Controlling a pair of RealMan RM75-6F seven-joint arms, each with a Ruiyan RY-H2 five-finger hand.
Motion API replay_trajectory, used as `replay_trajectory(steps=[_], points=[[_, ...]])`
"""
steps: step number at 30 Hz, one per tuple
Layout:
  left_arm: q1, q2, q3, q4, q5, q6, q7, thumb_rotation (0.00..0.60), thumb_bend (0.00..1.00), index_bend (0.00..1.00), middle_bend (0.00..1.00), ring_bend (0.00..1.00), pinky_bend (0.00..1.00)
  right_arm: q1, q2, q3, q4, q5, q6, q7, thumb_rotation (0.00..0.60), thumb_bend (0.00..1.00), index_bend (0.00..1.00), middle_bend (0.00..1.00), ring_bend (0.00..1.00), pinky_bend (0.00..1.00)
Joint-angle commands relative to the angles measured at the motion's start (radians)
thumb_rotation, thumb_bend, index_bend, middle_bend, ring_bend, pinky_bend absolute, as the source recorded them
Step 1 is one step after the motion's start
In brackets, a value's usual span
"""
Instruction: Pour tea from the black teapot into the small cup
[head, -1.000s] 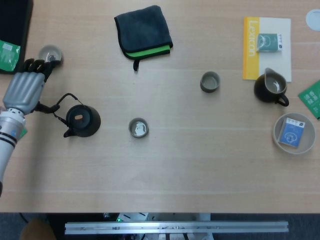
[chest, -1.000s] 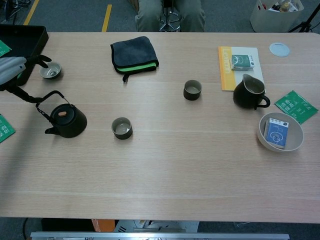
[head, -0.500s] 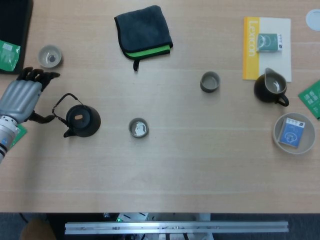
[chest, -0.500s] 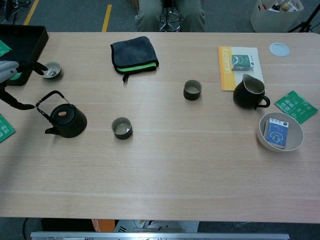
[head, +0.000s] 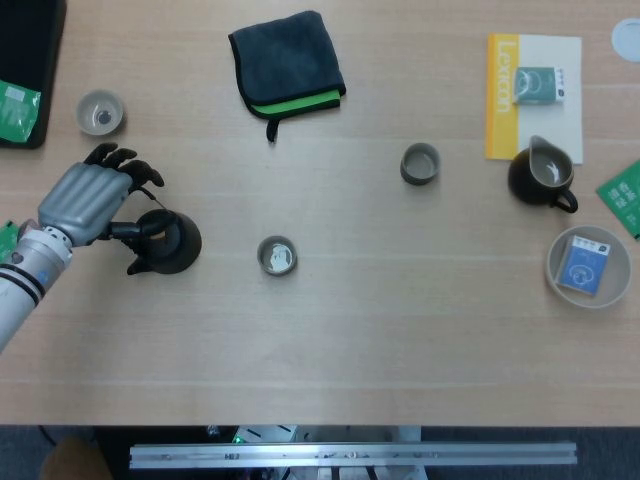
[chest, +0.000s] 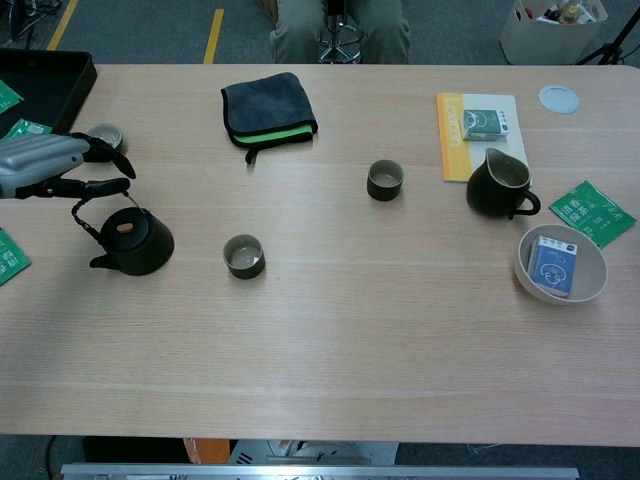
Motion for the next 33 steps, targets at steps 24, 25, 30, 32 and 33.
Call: replay_trajectory(steps=[24,25,30,32,33], points=[[-0.009,0.022,0.031,0.0,-0.179,-0.048,0.168,0.0,0.16,0.36,0.38,0.16,0.04,-0.001,-0.008,0.001,0.011,-0.004,-0.001,0.011,0.6,0.05,0.24,0.19,0.0,0.0],[-0.008,0.025,0.032,0.0,-0.184,-0.049,0.17,0.0,0.16,0.36,0.39,0.16,0.04,-0.001,-0.008,0.001,0.01,-0.004,-0.002,0.01,0.6,0.05,0.24,0.19,0.0,0.0],[0.002,0.051,0.046,-0.019,-0.205,-0.054,0.176,0.0,0.16,0.36,0.4,0.16,0.04,0.001,-0.007,0.002,0.005,-0.005,-0.002,0.004,0.6,0.05,0.24,0.19,0.0,0.0],[0.008,0.066,0.053,-0.036,-0.208,-0.054,0.174,0.0,0.16,0.36,0.4,0.16,0.04,0.001,-0.007,0.001,0.003,-0.006,-0.004,0.002,0.6,0.05,0.24,0.19,0.0,0.0],[0.011,0.072,0.056,-0.043,-0.208,-0.053,0.174,0.0,0.16,0.36,0.4,0.16,0.04,0.002,-0.007,0.001,0.002,-0.006,-0.004,0.001,0.6,0.05,0.24,0.19,0.0,0.0]])
